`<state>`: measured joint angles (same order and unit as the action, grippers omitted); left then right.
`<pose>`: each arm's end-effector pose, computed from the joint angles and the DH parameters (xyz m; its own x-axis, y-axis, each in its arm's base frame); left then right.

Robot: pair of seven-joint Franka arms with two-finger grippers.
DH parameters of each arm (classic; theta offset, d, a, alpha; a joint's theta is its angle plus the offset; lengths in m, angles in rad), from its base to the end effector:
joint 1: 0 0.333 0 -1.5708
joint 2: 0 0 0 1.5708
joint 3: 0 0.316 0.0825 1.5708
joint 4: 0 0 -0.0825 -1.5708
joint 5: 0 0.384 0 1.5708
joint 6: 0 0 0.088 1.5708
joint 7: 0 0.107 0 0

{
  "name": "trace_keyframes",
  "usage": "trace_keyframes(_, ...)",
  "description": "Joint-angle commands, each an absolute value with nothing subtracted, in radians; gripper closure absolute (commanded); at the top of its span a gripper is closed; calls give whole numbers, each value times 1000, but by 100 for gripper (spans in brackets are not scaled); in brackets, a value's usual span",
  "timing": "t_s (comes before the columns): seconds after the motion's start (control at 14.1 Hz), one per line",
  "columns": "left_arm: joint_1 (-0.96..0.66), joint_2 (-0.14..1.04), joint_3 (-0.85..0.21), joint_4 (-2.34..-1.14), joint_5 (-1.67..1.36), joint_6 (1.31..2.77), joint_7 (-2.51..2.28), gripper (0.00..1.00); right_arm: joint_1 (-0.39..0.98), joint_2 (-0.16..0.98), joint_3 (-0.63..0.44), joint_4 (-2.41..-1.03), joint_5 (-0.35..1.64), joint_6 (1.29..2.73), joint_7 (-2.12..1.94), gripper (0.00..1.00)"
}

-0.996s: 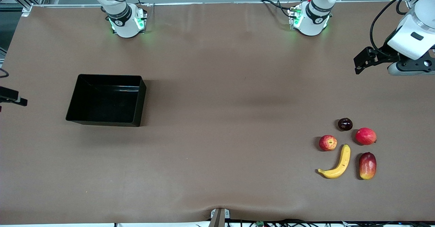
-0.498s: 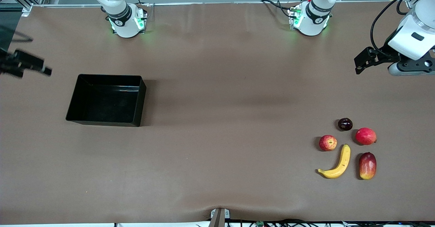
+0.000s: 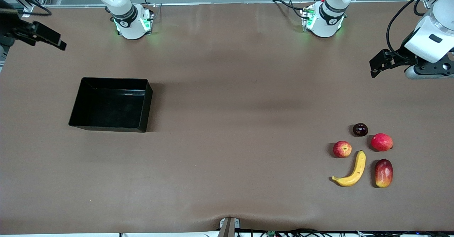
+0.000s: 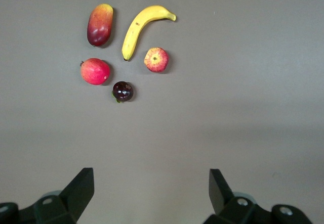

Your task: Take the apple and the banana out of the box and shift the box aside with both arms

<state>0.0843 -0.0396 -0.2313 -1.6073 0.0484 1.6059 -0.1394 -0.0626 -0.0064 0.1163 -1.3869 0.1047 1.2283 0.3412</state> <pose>0.5405 -0.0776 0.6317 0.9990 -0.0095 0.0447 -0.0072 -0.9986 -0.0517 0.5111 0.0414 0.6847 0.9525 -0.2491 -0.1753 -0.2606 -0.9643 -0.0459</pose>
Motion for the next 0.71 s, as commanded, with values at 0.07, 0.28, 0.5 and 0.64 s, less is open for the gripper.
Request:
trace_keyframes(0.07,100,-60,-242,-1620,26,1598,-146,0,-64,-40,106,-1440,59,1270,321,0)
trace_keyframes(0.28,101,-52,-242,-1614,26,1598,-146,0,-75,-40,104,-1443,21,1290,138,0)
trace_keyframes(0.5,101,-52,-239,-1612,26,1598,-132,0,-72,-40,107,-1451,23,1287,120,0)
trace_keyframes(0.64,101,-34,-239,-1588,26,1598,-136,0,-72,-40,106,-1451,23,1287,36,0)
